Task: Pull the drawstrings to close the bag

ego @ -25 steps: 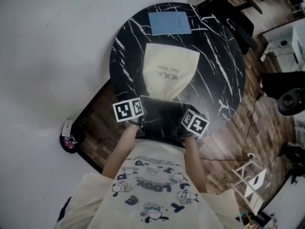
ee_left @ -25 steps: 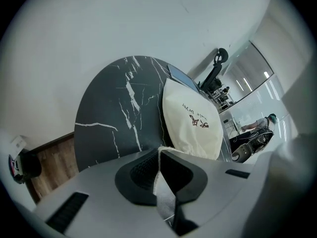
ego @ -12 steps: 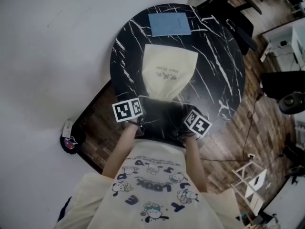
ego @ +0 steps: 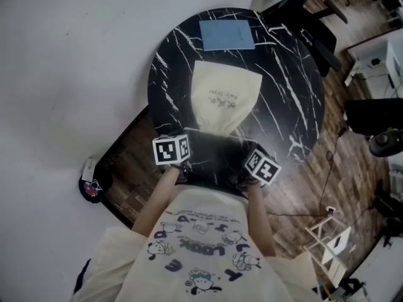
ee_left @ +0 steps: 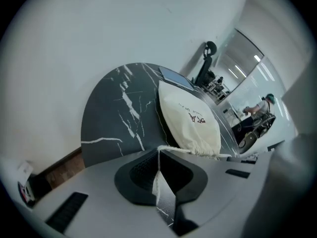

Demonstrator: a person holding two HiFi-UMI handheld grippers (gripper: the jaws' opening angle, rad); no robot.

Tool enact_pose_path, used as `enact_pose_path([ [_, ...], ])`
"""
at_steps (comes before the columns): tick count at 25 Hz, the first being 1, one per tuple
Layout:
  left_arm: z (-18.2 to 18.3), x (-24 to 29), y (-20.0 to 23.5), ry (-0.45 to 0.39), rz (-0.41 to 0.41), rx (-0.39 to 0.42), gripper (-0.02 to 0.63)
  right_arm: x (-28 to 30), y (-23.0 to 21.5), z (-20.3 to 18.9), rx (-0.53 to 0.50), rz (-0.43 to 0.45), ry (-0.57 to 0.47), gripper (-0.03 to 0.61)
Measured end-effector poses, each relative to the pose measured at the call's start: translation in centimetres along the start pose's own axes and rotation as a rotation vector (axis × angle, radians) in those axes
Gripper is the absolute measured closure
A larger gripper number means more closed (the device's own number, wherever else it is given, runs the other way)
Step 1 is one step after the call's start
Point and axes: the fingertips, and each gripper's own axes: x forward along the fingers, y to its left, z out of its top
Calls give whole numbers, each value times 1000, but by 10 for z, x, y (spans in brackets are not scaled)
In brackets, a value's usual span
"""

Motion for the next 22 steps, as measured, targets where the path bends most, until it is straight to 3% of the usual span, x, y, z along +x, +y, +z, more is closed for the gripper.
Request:
enact_pose_path([
  [2, 3, -1, -3, -3, -13, 57, 565, -2, 4, 1, -54, 15, -3, 558],
  [6, 6, -9, -8, -17, -48, 97, 535, -10, 10, 3, -104, 32, -14, 542],
  [8, 5, -17, -8, -17, -63, 109, 428, -15, 13, 4, -119, 58, -16, 389],
  [9, 5, -21, -7, -17, -67, 117, 426, -19, 13, 5, -123, 68, -20, 383],
  [15, 20, -63, -5, -104, -56, 204, 422, -48, 25, 28, -166, 117, -116, 385],
  [22, 80, -125, -37, -351, -86, 243, 422, -119, 80, 102, -257, 188, -438, 438],
])
